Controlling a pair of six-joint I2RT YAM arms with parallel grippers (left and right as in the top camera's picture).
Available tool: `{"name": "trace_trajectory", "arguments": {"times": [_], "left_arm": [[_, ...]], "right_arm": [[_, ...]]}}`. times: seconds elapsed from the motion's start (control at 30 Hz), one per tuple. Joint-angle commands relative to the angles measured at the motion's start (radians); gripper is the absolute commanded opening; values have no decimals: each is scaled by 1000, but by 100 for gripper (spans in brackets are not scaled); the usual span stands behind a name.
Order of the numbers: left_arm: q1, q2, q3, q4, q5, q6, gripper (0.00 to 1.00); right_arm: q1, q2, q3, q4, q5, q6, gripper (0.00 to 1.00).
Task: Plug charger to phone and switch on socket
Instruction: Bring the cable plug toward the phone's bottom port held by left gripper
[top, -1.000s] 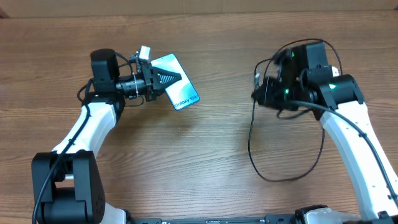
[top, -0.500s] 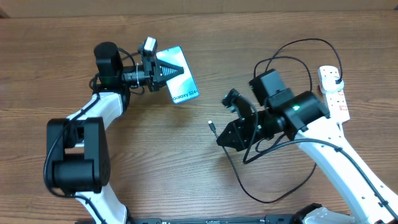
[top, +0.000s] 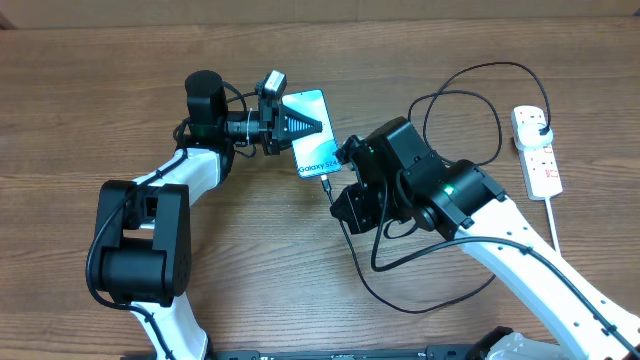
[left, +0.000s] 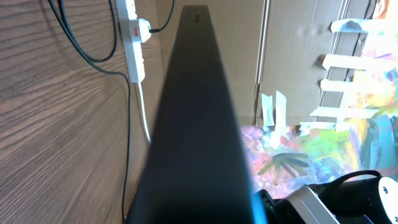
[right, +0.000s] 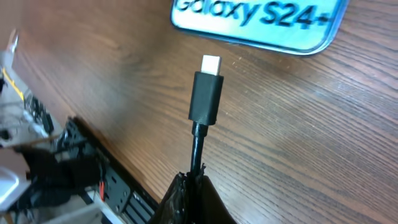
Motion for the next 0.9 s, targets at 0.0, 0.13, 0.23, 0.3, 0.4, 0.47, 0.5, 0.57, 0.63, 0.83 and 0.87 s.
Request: {"name": "trace_trajectory", "arguments": {"times": [0.0, 0.13, 0.23, 0.3, 0.4, 0.47, 0.5, 0.57, 0.63, 0.83, 0.87], "left_arm": [[5, -8, 27, 8, 27, -36, 4], [5, -8, 27, 15, 27, -83, 4], [5, -8, 27, 15, 27, -109, 4], [5, -8, 27, 15, 27, -109, 4], [5, -8, 27, 15, 27, -109, 4], [5, -8, 27, 15, 29, -109, 4], [4, -8, 27, 15, 35, -109, 4], [4, -8, 27, 15, 42, -109, 4], [4, -8, 27, 16, 42, -108, 4], [4, -8, 27, 49, 45, -101, 4], [4, -8, 27, 57, 45, -101, 4]], "right_arm": [[3, 5, -2, 10, 29, 102, 4], [3, 12, -2, 9, 28, 147, 4], [3, 23, -2, 8, -2, 151, 4], [3, 30, -2, 8, -22, 150, 4], [3, 38, -2, 7, -21, 148, 4], [3, 42, -2, 11, -21, 148, 4], [3, 43, -2, 13, -21, 145, 4], [3, 43, -2, 15, -21, 140, 4], [3, 43, -2, 16, -21, 140, 4], [3, 43, -2, 16, -25, 140, 4], [3, 43, -2, 18, -25, 140, 4]]}}
